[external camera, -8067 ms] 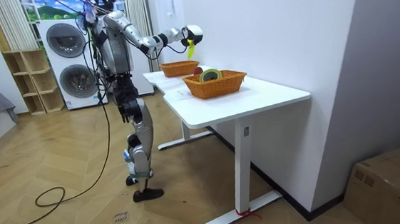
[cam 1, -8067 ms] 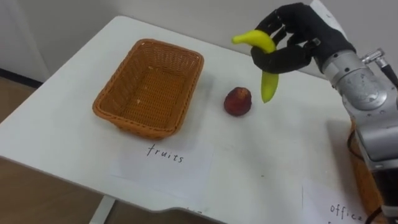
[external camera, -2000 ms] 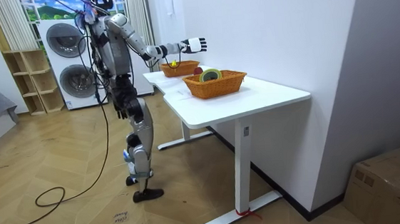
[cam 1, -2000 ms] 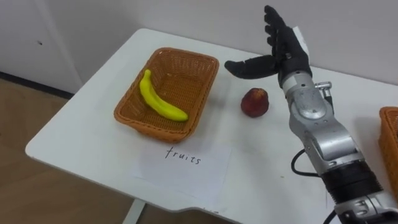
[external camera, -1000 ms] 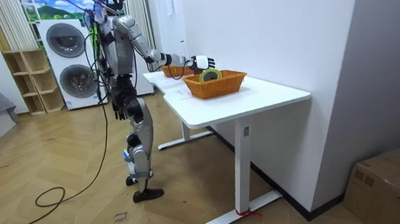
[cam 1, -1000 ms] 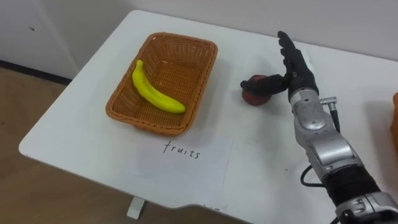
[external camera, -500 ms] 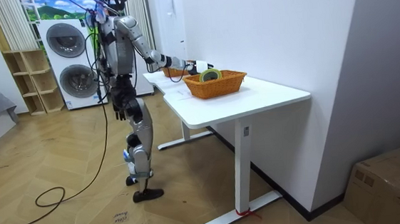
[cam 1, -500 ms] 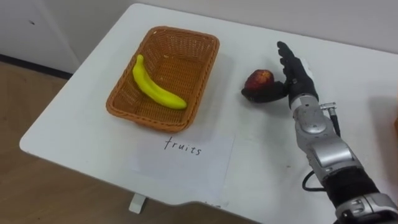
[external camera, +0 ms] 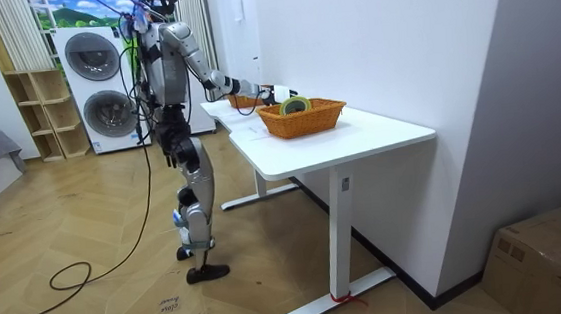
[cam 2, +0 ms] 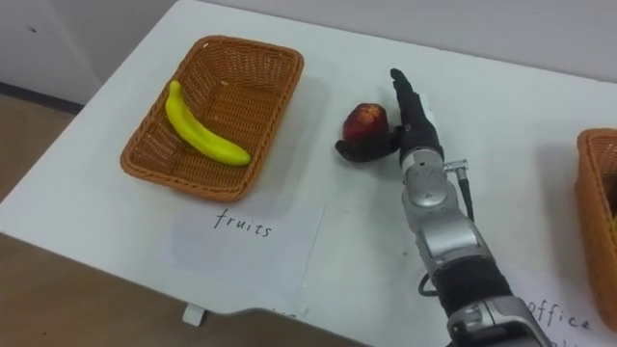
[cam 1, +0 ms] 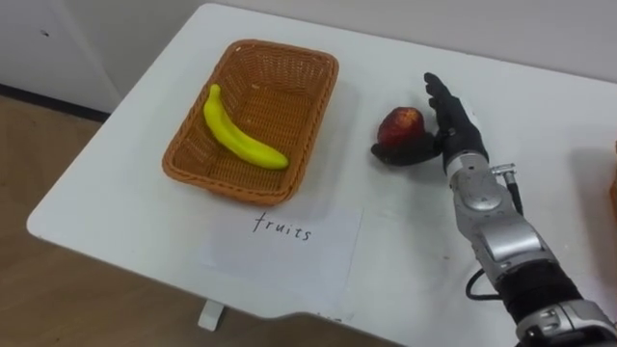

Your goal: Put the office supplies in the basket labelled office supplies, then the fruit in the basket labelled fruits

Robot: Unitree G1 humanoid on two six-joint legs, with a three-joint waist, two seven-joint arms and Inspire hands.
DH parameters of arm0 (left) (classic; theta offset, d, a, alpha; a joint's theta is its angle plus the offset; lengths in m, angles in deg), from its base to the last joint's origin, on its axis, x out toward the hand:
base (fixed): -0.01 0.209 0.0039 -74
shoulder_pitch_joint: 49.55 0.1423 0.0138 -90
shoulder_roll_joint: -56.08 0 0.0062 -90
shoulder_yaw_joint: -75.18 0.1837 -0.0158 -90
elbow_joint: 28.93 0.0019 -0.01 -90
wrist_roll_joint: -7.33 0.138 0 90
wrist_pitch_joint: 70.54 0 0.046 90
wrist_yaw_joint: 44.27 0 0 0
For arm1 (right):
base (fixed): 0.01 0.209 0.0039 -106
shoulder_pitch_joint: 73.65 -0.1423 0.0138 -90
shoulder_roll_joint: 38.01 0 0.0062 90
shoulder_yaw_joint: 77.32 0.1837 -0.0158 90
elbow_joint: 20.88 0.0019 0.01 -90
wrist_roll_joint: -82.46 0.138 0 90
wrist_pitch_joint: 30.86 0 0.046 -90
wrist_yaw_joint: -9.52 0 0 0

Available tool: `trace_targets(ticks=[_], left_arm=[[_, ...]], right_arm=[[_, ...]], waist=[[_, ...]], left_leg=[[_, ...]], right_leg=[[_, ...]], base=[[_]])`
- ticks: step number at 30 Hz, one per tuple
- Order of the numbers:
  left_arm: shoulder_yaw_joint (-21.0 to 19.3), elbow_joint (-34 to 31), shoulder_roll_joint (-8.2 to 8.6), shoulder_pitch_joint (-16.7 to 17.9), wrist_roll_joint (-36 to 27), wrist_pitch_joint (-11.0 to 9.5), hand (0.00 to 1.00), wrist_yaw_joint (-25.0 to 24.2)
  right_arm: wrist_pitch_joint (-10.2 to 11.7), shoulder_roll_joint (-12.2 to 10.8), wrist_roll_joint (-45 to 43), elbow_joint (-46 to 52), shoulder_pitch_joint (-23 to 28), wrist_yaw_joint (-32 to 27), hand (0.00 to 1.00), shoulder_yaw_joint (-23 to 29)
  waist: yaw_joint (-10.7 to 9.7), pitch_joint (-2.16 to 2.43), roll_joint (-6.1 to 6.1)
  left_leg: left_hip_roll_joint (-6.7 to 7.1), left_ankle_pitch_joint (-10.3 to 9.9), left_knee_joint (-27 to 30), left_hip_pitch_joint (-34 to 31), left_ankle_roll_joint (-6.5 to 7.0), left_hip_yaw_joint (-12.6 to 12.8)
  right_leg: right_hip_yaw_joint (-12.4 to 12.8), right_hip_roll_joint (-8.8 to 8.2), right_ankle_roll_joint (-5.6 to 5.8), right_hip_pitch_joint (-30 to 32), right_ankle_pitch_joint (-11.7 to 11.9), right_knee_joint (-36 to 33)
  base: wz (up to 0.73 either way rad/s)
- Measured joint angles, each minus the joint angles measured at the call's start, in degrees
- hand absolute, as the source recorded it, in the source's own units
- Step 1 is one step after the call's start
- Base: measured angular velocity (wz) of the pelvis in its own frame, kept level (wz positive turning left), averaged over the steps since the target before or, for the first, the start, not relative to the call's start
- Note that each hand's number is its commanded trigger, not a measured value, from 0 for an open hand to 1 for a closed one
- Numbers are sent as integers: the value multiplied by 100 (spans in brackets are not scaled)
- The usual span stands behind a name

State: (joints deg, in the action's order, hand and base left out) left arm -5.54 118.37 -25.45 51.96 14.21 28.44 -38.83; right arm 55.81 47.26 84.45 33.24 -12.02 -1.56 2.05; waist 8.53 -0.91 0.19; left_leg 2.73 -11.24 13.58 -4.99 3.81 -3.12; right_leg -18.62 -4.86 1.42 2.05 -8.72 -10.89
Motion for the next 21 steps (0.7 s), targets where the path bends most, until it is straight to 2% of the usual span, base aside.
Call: trace_targets(ticks=[4, 13, 21], left_arm=[[-7, 2, -11, 4, -1, -1, 0, 0], [-6, 19, -15, 5, -60, -3, 0, -2], [-6, 32, -13, 9, -61, -3, 0, -2]], right_arm=[[0, -14, -31, 0, 29, 70, 0, -1], [0, -16, -119, 1, 32, 255, 0, -142], [0, -18, -234, 1, 32, 378, 0, -161]], waist=[[17, 20, 39], [130, 18, 48], [138, 19, 46]], left_leg=[[0, 0, 3, 6, 0, 1], [-3, 3, 3, 39, 6, 16], [-3, 4, 2, 41, 7, 16]], right_leg=[[1, -2, -1, -1, 0, -11], [8, -13, -1, 3, 0, -83], [2, -6, -1, 1, 0, -87]], base=[[0], [0], [0]])
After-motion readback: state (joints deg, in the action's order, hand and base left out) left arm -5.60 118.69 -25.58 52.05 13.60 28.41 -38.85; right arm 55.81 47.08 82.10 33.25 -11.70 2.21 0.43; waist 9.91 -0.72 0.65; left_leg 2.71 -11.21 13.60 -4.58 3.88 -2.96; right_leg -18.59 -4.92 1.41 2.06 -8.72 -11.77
